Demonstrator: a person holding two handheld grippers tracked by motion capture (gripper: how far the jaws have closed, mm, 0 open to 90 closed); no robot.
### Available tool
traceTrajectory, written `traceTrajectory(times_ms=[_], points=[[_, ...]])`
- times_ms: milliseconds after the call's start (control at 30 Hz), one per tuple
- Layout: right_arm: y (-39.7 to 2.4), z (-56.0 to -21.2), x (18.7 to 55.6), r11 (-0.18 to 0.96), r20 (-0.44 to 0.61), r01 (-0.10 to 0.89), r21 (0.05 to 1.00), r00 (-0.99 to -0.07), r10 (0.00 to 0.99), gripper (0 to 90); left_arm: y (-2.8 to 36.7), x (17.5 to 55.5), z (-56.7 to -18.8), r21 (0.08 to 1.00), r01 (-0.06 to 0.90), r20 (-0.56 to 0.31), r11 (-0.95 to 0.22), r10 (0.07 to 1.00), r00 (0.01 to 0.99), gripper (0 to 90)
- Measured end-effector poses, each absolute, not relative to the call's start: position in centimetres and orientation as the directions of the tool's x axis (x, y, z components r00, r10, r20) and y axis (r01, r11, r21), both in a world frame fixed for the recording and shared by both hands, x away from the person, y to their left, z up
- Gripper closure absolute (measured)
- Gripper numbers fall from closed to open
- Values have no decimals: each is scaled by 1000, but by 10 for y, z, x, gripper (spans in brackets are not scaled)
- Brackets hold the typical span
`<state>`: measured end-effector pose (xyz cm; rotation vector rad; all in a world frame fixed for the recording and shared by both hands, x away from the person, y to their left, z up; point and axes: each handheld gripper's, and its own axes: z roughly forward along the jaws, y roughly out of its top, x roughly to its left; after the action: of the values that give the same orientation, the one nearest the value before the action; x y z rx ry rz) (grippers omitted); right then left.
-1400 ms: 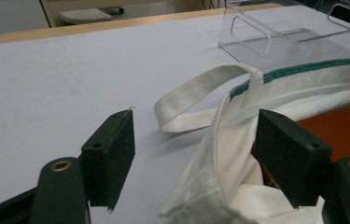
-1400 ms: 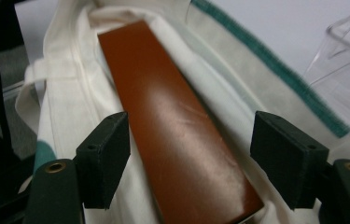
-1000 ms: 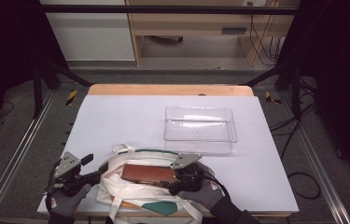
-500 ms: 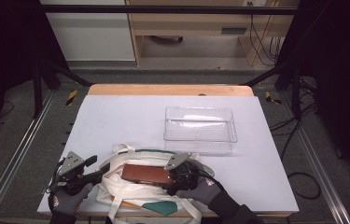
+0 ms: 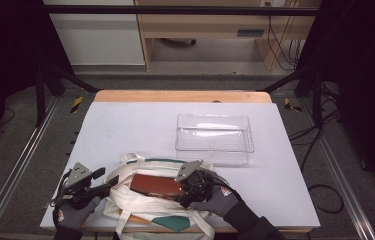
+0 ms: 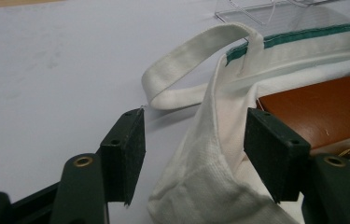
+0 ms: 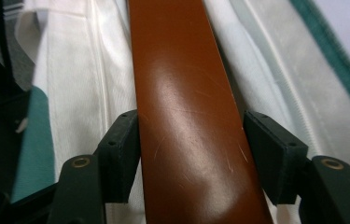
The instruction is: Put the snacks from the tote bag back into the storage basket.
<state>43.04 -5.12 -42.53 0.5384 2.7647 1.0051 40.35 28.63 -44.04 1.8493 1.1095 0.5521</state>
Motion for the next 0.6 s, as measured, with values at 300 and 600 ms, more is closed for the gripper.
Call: traceTrajectory(times_ms=[300,600], points=[[-55,-434,416,682,-14,321,657,-899,437,383,287,402,-440,861,464,-59,-207,867,495,380],[-58,-418,418,621,-14,302,723,-893,450,302,288,402,-439,866,459,-64,-198,866,495,372]])
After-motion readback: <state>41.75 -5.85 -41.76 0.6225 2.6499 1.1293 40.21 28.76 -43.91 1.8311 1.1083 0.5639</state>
